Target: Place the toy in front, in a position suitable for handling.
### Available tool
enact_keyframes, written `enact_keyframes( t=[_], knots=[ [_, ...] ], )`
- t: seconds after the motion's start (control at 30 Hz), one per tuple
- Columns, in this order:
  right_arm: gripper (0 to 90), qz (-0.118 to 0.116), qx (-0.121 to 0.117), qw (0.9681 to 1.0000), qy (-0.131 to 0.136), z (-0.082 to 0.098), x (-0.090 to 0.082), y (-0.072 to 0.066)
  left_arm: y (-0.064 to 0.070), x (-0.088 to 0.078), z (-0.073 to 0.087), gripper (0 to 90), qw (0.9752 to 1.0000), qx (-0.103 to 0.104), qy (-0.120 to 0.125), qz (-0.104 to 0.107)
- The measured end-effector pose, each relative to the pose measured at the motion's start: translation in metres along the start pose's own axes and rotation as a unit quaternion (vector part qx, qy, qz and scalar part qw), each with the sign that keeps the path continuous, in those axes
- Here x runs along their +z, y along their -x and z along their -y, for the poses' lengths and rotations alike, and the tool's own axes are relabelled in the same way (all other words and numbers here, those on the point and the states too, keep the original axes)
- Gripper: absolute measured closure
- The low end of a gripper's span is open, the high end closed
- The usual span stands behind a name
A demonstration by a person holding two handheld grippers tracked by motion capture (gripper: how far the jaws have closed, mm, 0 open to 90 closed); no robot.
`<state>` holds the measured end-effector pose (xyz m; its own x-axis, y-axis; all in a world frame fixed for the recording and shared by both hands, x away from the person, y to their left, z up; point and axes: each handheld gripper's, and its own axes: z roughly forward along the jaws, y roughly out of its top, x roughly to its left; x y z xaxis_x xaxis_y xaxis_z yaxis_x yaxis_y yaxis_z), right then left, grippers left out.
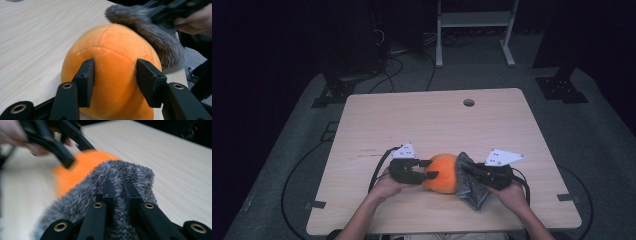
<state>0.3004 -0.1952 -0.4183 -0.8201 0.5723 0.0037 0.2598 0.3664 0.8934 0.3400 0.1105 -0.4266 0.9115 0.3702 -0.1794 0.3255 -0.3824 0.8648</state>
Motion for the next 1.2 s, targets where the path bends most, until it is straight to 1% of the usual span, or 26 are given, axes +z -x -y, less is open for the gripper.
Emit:
enact_keyframes(
  t=[0.03,0.07,0.1,0.13,0.17,0.2,0.23,0.27,0.3,0.33,0.4,0.5,0.53,0.6,0.63,0.67,0.73,0.8,0.87,0.97,1.0,1.03,1.07,1.1,1.13,1.2],
  knots=[
    [81.2,-0.011,-0.002,0.9999,0.010,-0.003,-0.004,-0.004,0.002,0.001,-0.002,51.1,0.9999,-0.005,0.009,0.005],
    [81.2,-0.023,-0.010,0.9995,0.020,-0.008,-0.006,-0.010,0.003,0.002,-0.004,51.6,0.9999,-0.004,0.011,0.006],
    [81.2,-0.028,-0.017,0.9993,0.021,-0.011,-0.006,-0.015,0.007,0.004,-0.008,51.9,0.9999,0.001,0.014,0.007],
    [81.2,-0.044,-0.029,0.9983,0.025,-0.016,-0.003,-0.024,0.008,0.005,-0.009,52.0,0.9999,0.003,0.013,0.007],
    [81.2,-0.047,-0.030,0.9982,0.023,-0.017,-0.001,-0.027,0.009,0.006,-0.009,52.0,0.9998,0.005,0.015,0.009],
    [81.2,-0.047,-0.038,0.9980,0.018,-0.018,0.002,-0.030,0.010,0.007,-0.010,52.0,0.9999,0.007,0.013,0.008],
    [81.2,-0.041,-0.050,0.9979,0.008,-0.018,0.007,-0.032,0.009,0.007,-0.009,51.8,0.9999,0.012,0.007,0.003],
    [81.3,-0.038,-0.050,0.9980,0.002,-0.016,0.012,-0.032,0.008,0.007,-0.007,50.9,0.9999,0.010,0.006,0.001],
    [81.3,-0.039,-0.040,0.9984,0.005,-0.013,0.013,-0.030,0.007,0.006,-0.005,49.0,1.0000,0.004,0.006,0.001],
    [81.3,-0.034,-0.040,0.9986,0.003,-0.011,0.013,-0.029,0.006,0.006,-0.004,48.5,1.0000,0.006,0.002,-0.001],
    [81.4,-0.020,-0.050,0.9985,-0.010,-0.008,0.012,-0.027,0.005,0.005,-0.002,48.2,1.0000,0.002,0.003,-0.002],
    [81.3,-0.016,-0.036,0.9992,-0.008,-0.005,0.007,-0.023,0.005,0.006,-0.003,48.4,1.0000,0.001,0.006,0.002],
    [81.3,-0.017,-0.038,0.9991,-0.005,-0.005,0.005,-0.025,0.005,0.007,-0.004,48.5,1.0000,0.004,0.005,0.000],
    [81.2,-0.045,-0.039,0.9982,0.007,-0.007,0.005,-0.032,0.006,0.008,-0.004,48.7,1.0000,0.006,0.006,-0.003],
    [81.2,-0.051,-0.042,0.9978,0.006,-0.007,0.007,-0.034,0.006,0.008,-0.005,48.7,0.9999,0.008,0.006,-0.005],
    [81.2,-0.051,-0.053,0.9973,-0.003,-0.006,0.010,-0.037,0.007,0.008,-0.004,48.7,0.9999,0.011,0.005,-0.005],
    [81.3,-0.048,-0.056,0.9973,-0.010,-0.005,0.011,-0.034,0.008,0.007,-0.003,48.7,0.9998,0.019,0.002,-0.008],
    [81.4,-0.029,-0.043,0.9986,-0.010,-0.005,0.006,-0.025,0.010,0.008,-0.003,48.6,0.9996,0.028,-0.001,-0.008],
    [81.3,-0.016,-0.033,0.9993,0.000,-0.009,0.001,-0.018,0.013,0.009,-0.004,48.8,0.9990,0.043,-0.005,-0.007],
    [81.2,-0.017,-0.024,0.9995,0.007,-0.016,0.001,-0.011,0.017,0.010,-0.005,48.6,0.9980,0.061,-0.010,-0.010],
    [81.2,-0.018,-0.023,0.9996,0.002,-0.017,0.003,-0.010,0.017,0.009,-0.005,48.2,0.9979,0.064,-0.009,-0.010],
    [81.2,-0.015,-0.029,0.9995,-0.007,-0.016,0.007,-0.009,0.017,0.008,-0.004,45.4,0.9980,0.062,-0.006,-0.012],
    [81.3,-0.014,-0.030,0.9994,-0.014,-0.014,0.009,-0.009,0.016,0.007,-0.004,37.0,0.9982,0.058,-0.005,-0.015],
    [81.3,-0.016,-0.028,0.9994,-0.013,-0.013,0.009,-0.008,0.014,0.008,-0.003,28.6,0.9987,0.042,-0.010,-0.026],
    [81.3,-0.015,-0.026,0.9995,-0.013,-0.011,0.008,-0.007,0.013,0.009,-0.003,16.7,0.9989,0.033,-0.017,-0.030],
    [81.2,-0.013,-0.022,0.9996,-0.015,-0.006,0.005,-0.006,0.009,0.012,0.001,9.6,0.9993,0.003,-0.031,-0.023]
  ],
)
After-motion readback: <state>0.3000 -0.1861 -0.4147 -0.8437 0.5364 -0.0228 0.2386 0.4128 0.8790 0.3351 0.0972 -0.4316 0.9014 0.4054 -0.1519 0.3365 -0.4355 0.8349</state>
